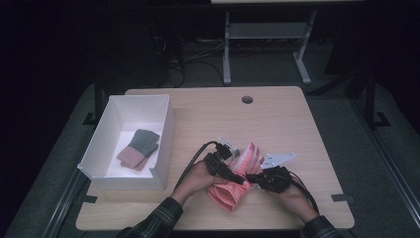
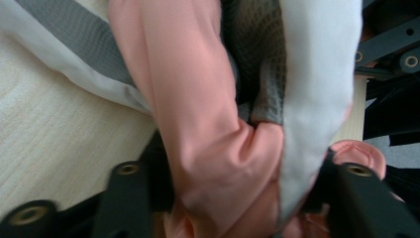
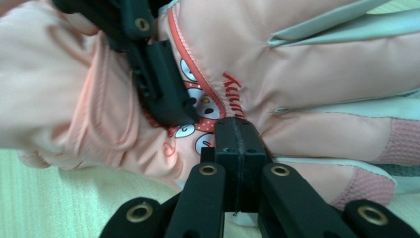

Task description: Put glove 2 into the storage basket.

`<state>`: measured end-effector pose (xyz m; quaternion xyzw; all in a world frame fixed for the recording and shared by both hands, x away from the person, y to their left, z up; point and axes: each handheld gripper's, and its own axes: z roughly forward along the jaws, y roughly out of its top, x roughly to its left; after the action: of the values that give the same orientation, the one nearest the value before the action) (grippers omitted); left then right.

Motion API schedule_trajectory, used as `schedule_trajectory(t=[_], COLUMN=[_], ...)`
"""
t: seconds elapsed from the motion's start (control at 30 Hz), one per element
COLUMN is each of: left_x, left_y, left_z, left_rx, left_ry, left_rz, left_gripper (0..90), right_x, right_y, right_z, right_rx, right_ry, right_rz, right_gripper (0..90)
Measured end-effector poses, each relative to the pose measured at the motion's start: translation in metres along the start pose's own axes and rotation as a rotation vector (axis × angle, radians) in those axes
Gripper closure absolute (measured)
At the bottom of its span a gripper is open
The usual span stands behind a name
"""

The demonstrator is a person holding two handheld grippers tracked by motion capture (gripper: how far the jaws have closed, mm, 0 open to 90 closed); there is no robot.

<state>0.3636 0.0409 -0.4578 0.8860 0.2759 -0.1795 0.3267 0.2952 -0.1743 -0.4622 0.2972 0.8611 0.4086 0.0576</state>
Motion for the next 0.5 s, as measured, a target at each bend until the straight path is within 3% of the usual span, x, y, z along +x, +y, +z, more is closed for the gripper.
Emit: schedule_trajectory(t=[0.17, 0.33, 0.5], left_x=[0.0, 0.002, -0.002], left_y=[-0.001, -0.001, 0.001], left_z=[-0.002, -0.007, -0.011], left_rx=[-0.022, -0.039, -0.049], left_ry=[-0.01, -0.028, -0.027], left_rz=[-0.018, -0.046, -0.042], left_gripper=[59.1, 61.1, 61.8], right_x=[0.001, 0.002, 0.0], right_y=[0.002, 0.003, -0.003], right_z=[-0.005, -0.019, -0.042], right_rx=[0.008, -0.028, -0.075], right_ry=[0.0, 0.015, -0.026], right_rz=[-0.012, 0.01, 0.04], right_gripper=[89.8, 77.6, 63.5])
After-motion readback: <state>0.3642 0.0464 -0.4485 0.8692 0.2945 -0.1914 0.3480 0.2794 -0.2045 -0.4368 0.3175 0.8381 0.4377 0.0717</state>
